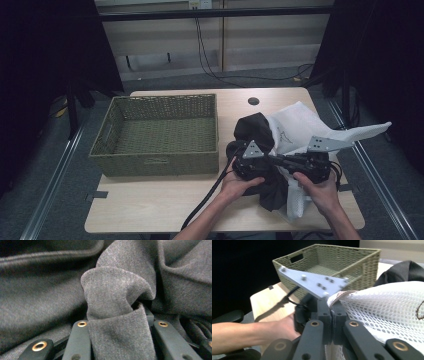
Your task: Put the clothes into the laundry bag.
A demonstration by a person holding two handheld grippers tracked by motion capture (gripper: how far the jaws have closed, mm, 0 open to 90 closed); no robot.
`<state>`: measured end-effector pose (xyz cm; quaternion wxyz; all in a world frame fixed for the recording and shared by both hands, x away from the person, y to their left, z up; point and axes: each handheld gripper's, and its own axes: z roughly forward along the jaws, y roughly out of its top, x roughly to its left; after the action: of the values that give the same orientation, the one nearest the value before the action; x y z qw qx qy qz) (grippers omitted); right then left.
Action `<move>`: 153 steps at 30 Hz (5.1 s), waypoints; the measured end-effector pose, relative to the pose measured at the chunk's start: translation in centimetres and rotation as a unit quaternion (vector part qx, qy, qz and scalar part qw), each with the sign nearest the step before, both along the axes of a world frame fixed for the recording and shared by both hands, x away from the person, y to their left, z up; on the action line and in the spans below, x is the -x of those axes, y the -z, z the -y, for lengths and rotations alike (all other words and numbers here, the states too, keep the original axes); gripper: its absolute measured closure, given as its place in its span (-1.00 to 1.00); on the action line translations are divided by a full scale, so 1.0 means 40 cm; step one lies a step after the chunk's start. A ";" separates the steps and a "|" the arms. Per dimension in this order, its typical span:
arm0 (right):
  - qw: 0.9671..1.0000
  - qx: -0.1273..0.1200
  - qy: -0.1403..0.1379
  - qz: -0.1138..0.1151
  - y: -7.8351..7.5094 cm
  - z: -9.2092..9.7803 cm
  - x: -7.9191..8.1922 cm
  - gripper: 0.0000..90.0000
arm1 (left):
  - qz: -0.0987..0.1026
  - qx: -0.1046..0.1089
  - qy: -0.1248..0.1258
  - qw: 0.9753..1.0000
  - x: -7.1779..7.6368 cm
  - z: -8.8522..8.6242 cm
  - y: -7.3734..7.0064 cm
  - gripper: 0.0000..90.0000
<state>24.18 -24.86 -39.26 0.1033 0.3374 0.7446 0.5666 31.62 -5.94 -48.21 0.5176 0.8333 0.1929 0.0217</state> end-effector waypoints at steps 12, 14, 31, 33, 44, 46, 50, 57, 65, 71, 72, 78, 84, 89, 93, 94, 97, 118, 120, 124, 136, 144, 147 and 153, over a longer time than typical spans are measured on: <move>0.997 0.030 0.023 -0.060 0.144 0.038 0.009 0.98 | 0.000 0.014 0.039 0.999 0.012 -0.046 -0.008 0.21; 0.997 0.037 0.028 -0.063 0.154 0.052 0.017 0.98 | -0.002 0.018 0.045 0.999 0.017 -0.058 -0.018 0.15; 0.995 0.058 0.060 -0.062 0.178 0.120 0.055 0.93 | 0.001 -0.009 0.072 0.997 0.002 -0.143 0.002 0.23; 0.996 0.046 0.053 -0.054 0.160 0.106 0.051 0.77 | 0.000 -0.016 0.058 0.998 0.003 -0.137 -0.002 0.56; 0.993 0.102 0.027 -0.051 0.166 -0.008 0.030 -0.58 | -0.029 -0.003 0.050 0.998 -0.004 -0.107 -0.011 0.86; 0.991 0.116 0.027 -0.053 0.171 -0.030 0.025 -0.79 | -0.031 -0.004 0.047 0.998 -0.001 -0.099 -0.013 0.86; 0.987 0.153 0.033 -0.046 0.195 -0.062 0.021 -0.93 | -0.040 0.001 0.049 0.998 -0.002 -0.094 -0.012 0.86; 0.980 0.189 0.054 -0.022 0.239 -0.086 0.023 -0.82 | -0.047 0.016 0.052 0.997 -0.003 -0.099 -0.015 0.86; 0.977 0.188 0.102 -0.009 0.245 -0.055 0.018 0.32 | -0.050 0.041 0.057 0.996 -0.008 -0.135 -0.036 0.62; 0.990 0.117 0.068 -0.046 0.224 0.001 0.018 0.66 | -0.025 0.054 0.057 0.997 0.002 -0.189 -0.080 0.52; 0.991 0.107 0.060 -0.051 0.219 0.012 0.019 0.67 | -0.016 0.046 0.056 0.997 0.006 -0.197 -0.086 0.58; 0.994 0.089 0.002 -0.060 0.211 0.064 0.045 0.68 | -0.009 0.018 0.059 0.998 0.018 -0.241 -0.068 0.64; 0.995 0.083 -0.012 -0.053 0.200 0.121 0.069 0.64 | 0.007 0.010 0.032 0.999 0.029 -0.281 -0.043 0.17; 0.995 0.088 -0.010 -0.042 0.178 0.118 0.072 0.47 | 0.014 -0.014 0.008 1.000 0.026 -0.256 -0.017 -0.21; 0.996 0.088 -0.003 -0.034 0.153 0.111 0.078 0.18 | 0.017 -0.025 -0.006 1.000 0.028 -0.236 -0.011 -0.37; 0.995 0.090 0.001 -0.033 0.144 0.112 0.082 0.12 | 0.011 -0.023 -0.006 1.000 0.030 -0.236 -0.010 -0.34; 0.995 0.092 0.009 -0.026 0.120 0.118 0.093 -0.03 | 0.013 -0.029 0.001 0.999 0.032 -0.235 -0.008 -0.33; 0.993 0.113 0.020 -0.038 0.116 0.000 0.029 -1.00 | -0.031 -0.062 0.035 0.997 0.030 -0.171 0.057 -0.15; 0.991 0.126 0.016 -0.047 0.140 -0.025 0.024 -1.00 | -0.034 -0.062 0.029 0.997 0.027 -0.160 0.062 0.05; 0.988 0.144 0.013 -0.049 0.167 -0.051 0.022 -1.00 | -0.039 -0.054 0.033 0.997 0.023 -0.159 0.052 0.72; 0.981 0.186 0.024 -0.047 0.209 -0.086 0.009 -1.00 | -0.057 -0.028 0.054 0.997 0.031 -0.114 -0.037 0.81; 0.973 0.223 0.046 -0.039 0.220 -0.105 -0.004 -0.77 | -0.077 0.000 0.053 0.996 0.030 -0.094 -0.056 0.83; 0.974 0.213 0.070 -0.028 0.214 -0.089 -0.011 -0.21 | -0.088 0.014 0.050 0.995 0.026 -0.103 -0.057 0.83; 0.977 0.196 0.081 -0.020 0.202 -0.073 -0.013 0.22 | -0.082 0.048 0.054 0.994 0.022 -0.127 -0.062 0.71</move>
<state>24.72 -21.95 -47.36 0.1975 0.3811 0.8134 0.3926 30.74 -0.86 -45.72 0.5396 0.8157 0.1907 -0.0843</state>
